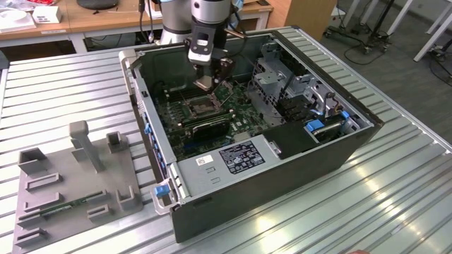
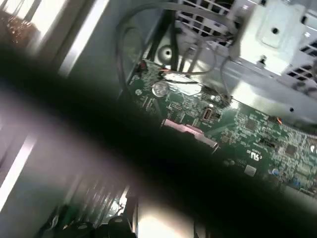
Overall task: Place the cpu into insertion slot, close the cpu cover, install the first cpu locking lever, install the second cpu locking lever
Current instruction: 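Place the cpu into insertion slot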
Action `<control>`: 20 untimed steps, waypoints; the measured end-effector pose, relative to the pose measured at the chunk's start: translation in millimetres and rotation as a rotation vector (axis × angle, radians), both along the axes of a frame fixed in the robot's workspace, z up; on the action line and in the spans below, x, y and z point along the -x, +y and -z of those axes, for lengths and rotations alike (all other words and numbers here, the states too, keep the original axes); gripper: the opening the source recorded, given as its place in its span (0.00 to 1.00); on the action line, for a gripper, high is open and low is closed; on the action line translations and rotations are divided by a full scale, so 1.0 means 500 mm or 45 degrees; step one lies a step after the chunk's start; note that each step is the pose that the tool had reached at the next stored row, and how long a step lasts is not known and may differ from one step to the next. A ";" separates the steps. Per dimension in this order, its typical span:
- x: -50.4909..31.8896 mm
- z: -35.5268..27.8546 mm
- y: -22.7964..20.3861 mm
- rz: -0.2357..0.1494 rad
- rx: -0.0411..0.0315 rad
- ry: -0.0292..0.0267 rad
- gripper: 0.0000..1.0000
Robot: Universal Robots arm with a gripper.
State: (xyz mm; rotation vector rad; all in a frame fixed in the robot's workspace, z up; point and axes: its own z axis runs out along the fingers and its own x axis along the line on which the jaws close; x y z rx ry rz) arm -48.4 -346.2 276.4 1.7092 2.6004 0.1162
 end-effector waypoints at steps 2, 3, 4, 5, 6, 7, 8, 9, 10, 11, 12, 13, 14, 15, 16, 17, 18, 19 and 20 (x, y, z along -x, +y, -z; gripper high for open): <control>0.000 0.001 -0.0001 0.042 0.0001 0.0000 0.54; 0.000 0.001 -0.0001 0.060 0.0000 0.0000 0.54; 0.000 0.001 -0.0001 0.071 -0.0002 0.0000 0.54; 0.000 0.001 -0.0001 0.073 -0.0002 0.0000 0.54; 0.000 0.001 -0.0001 0.074 -0.0002 0.0000 0.54; 0.000 0.001 0.0000 0.074 -0.0001 0.0000 0.54; 0.000 0.001 0.0000 0.074 -0.0001 0.0000 0.54; 0.000 0.001 0.0000 0.074 0.0000 0.0000 0.54; 0.000 0.001 0.0000 0.074 -0.0001 0.0000 0.54; 0.000 0.001 0.0000 0.074 -0.0001 0.0000 0.54; 0.000 0.001 0.0000 0.074 0.0000 0.0000 0.54; 0.000 0.001 0.0000 0.076 -0.0001 0.0000 0.54; 0.000 0.001 -0.0001 0.082 0.0001 0.0000 0.54; 0.000 0.001 0.0000 0.094 -0.0001 -0.0001 0.54; 0.000 0.001 0.0000 0.110 -0.0002 -0.0001 0.54; 0.000 0.001 0.0000 0.126 -0.0001 -0.0001 0.54; 0.000 0.002 0.0000 0.144 0.0000 0.0000 0.54; 0.000 0.002 0.0000 0.163 0.0000 0.0000 0.54; 0.000 0.003 0.0000 0.184 -0.0001 0.0000 0.54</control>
